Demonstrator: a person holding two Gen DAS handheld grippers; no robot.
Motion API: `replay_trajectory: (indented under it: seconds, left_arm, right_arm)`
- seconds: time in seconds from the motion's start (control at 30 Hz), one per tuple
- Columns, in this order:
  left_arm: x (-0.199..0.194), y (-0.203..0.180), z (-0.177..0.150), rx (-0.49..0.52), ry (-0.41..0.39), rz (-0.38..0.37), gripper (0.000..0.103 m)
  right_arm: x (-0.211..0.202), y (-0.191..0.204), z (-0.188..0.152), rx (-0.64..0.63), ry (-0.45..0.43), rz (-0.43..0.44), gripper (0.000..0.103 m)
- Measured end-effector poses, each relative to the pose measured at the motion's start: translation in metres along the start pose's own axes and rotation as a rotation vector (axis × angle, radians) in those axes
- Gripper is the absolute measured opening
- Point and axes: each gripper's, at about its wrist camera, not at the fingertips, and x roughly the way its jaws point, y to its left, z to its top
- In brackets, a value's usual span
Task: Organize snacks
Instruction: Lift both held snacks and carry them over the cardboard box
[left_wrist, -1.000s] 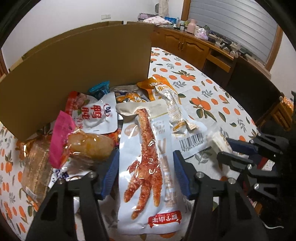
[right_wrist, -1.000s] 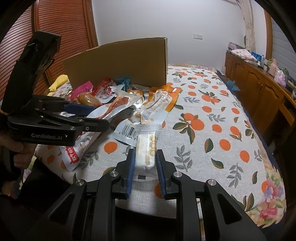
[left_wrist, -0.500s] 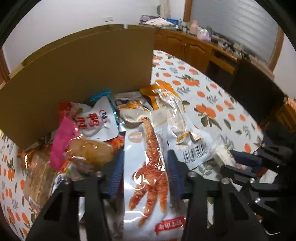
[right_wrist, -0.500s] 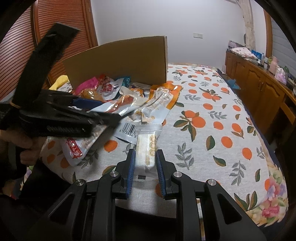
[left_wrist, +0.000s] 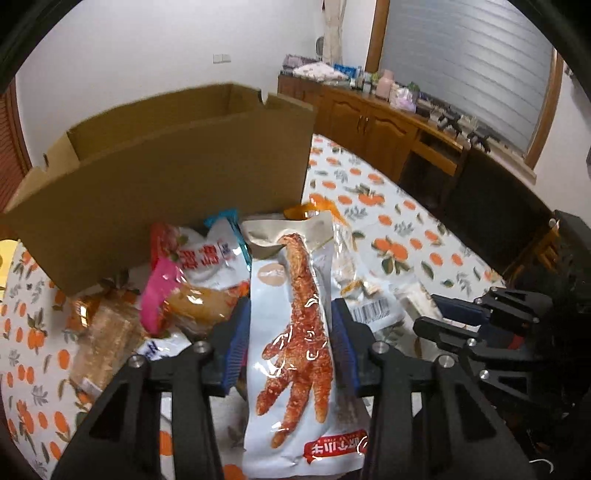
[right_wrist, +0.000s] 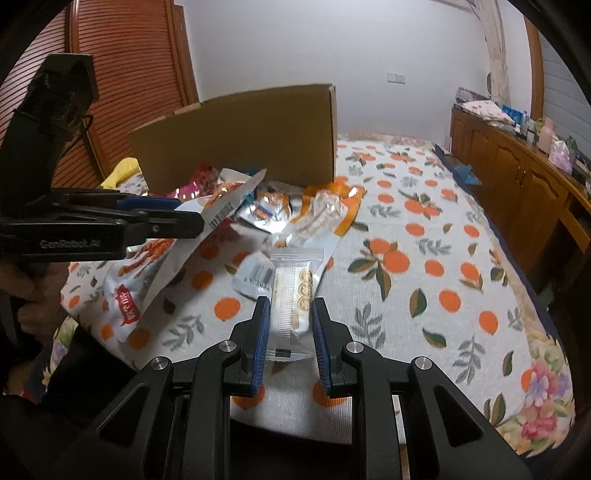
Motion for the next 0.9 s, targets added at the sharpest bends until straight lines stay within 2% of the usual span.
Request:
replay_trajectory:
  seconds: [0.27,0.57,0.9]
  left_arm:
    - [-0.042,0.019,0.030,-0.005,-0.111,0.022,0.043]
    - [-0.072,0.070,0.081,-0.034,-0.205,0.098,0.043]
    - [-0.058,0.128,0.127,-0.063,-0.209,0.152,0.044]
  right_arm:
    - [-0.005,0.009,0.038,-0.039,-0.074,0.005,0.021]
    - [0.000,0.023,0.109,-0.101,-0.183,0.020,0.021]
    - [0.036,0.028,0.168,-0.138,-0.208,0.027,0.021]
